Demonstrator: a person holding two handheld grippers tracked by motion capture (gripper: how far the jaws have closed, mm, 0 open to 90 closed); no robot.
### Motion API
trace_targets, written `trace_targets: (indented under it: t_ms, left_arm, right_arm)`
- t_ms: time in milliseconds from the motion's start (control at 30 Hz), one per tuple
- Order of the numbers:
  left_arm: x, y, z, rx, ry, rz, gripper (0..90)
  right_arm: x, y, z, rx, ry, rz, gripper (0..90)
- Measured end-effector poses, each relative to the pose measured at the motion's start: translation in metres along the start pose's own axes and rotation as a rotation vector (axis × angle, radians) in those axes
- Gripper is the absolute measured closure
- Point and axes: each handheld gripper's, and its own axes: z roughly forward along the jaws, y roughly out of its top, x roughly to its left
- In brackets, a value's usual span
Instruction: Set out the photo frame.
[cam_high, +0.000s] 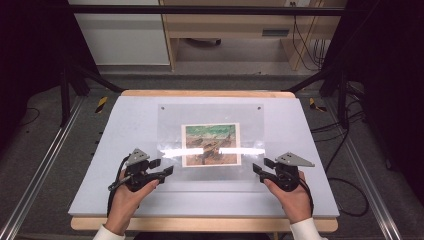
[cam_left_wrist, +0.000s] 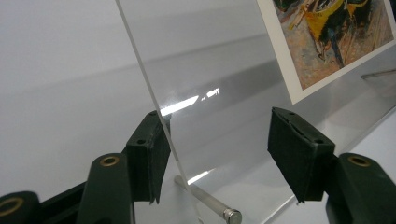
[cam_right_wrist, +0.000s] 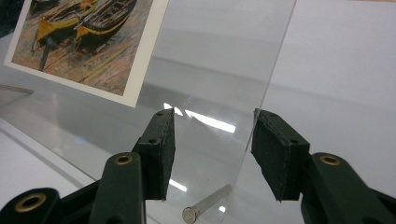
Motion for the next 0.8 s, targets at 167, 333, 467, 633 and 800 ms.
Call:
trace_targets:
  t_ms: [167, 333, 467, 633, 800]
  left_arm:
    - [-0.002, -0.003, -0.003, -0.003, 0.009, 0.007, 40.6]
    - [-0.005, -0.005, -0.006, 0.002, 0.018, 0.017, 43.2]
    - [-0.006, -0.008, -0.009, 0.007, 0.023, 0.028, 45.1]
    - [-0.007, -0.01, -0.012, 0.009, 0.022, 0.032, 48.5]
    - [-0.007, -0.013, -0.014, 0.008, 0.012, 0.016, 51.0]
  right_arm:
    - [0.002, -0.002, -0.003, 0.001, -0.006, -0.008, 52.4]
    - [0.004, -0.005, -0.008, 0.001, -0.011, -0.014, 55.6]
    - [0.005, -0.007, -0.011, 0.001, -0.013, -0.018, 58.2]
    - [0.005, -0.009, -0.015, 0.003, -0.013, -0.021, 61.9]
    - [0.005, -0.011, -0.017, 0.004, -0.008, -0.022, 64.4]
